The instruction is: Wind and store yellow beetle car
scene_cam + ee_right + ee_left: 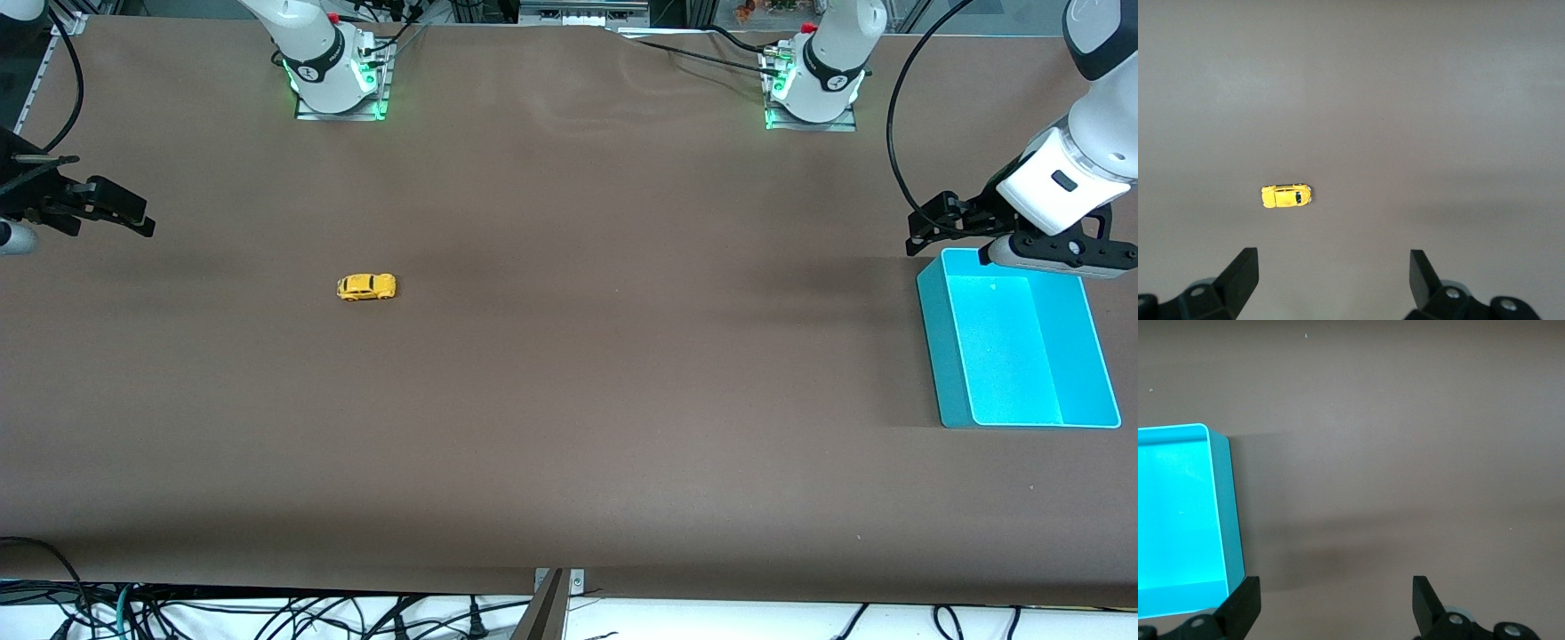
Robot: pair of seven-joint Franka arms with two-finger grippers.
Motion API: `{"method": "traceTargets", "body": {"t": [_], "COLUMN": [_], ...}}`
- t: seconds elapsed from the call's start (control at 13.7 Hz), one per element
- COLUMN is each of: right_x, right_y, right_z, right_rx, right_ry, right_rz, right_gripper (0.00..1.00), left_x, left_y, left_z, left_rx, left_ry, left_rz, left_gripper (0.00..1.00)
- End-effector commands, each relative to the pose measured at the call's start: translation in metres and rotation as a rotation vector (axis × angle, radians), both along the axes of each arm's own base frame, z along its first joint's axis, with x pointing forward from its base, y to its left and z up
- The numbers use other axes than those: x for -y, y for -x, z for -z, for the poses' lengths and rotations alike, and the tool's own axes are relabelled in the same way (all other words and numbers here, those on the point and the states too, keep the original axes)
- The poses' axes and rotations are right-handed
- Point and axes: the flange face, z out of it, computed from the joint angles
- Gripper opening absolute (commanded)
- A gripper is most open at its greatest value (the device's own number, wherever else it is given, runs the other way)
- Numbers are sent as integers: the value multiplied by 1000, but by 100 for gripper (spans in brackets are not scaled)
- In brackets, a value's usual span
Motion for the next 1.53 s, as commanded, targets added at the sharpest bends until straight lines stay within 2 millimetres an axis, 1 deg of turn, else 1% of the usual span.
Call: {"method": "traceTargets", "body": {"t": [0.0,0.07,0.58,0.73,0.87,0.95,1.02,1.24,1.31,1.46], "right_x": [4,3,3,4,4,3,3,1,-1,-13], "right_y": [-1,-3,-2,-3,-3,-3,-3,-9,-8,-7], "right_z": [-2,1,3,5,7,7,9,27,28,31], "right_rx": [-16,-15,-28,-32,-38,-38,-44,-82,-93,-113], "right_ry": [-12,-7,3,3,3,3,3,0,0,-2], "right_rz": [23,18,17,19,17,16,16,6,3,-26], "right_gripper": [100,100,100,100,100,100,100,100,100,100], "left_x": [-1,-1,-1,1,5,7,7,7,7,7], "left_y": [-2,-2,-2,-2,-2,-4,-6,-6,-6,-6], "left_z": [-3,-4,-4,-4,-7,-11,-9,-9,-9,-9], "left_rx": [-7,-6,-4,-6,2,12,9,9,9,9], "left_ry": [22,23,23,23,24,24,23,23,23,23], "left_rz": [14,15,18,20,24,28,29,29,29,29], "left_gripper": [100,100,100,100,100,100,100,100,100,100]}}
